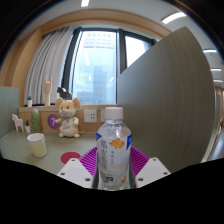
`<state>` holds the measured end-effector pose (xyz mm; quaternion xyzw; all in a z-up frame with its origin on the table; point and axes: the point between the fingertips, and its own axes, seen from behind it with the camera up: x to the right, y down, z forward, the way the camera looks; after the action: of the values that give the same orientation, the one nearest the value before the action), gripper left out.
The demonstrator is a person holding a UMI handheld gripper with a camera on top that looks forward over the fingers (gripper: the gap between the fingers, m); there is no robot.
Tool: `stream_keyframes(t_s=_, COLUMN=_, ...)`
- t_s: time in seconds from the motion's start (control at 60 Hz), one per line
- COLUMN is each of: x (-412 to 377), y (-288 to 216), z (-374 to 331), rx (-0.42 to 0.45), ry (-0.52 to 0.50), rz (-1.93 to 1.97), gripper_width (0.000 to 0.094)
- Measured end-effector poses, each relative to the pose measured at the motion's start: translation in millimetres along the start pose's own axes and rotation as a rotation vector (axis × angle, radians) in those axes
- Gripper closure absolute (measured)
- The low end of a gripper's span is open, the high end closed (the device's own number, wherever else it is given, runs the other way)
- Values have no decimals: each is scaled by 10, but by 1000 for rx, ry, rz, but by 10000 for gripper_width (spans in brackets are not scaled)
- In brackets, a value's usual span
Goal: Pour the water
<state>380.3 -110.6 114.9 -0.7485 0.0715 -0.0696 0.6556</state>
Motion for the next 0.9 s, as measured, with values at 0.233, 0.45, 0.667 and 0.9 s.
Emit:
stream_keyframes(t_s=0.233, x=-8, y=17, z=4, rx=1, ry=12, rz=-16, gripper_width=580)
stream_keyframes(t_s=0.45, x=-318, y=-145, z=257, rx=-2, ry=25, rz=-314, gripper_width=580)
stream_keyframes(t_s=0.667, x=-1199, y=-524, z=641, rx=83, ry=9, rz=-880, gripper_width=582)
stream_keyframes(t_s=0.9, x=-2029, y=-520, z=930, rx=149, ry=-59, rz=-1414, gripper_width=586)
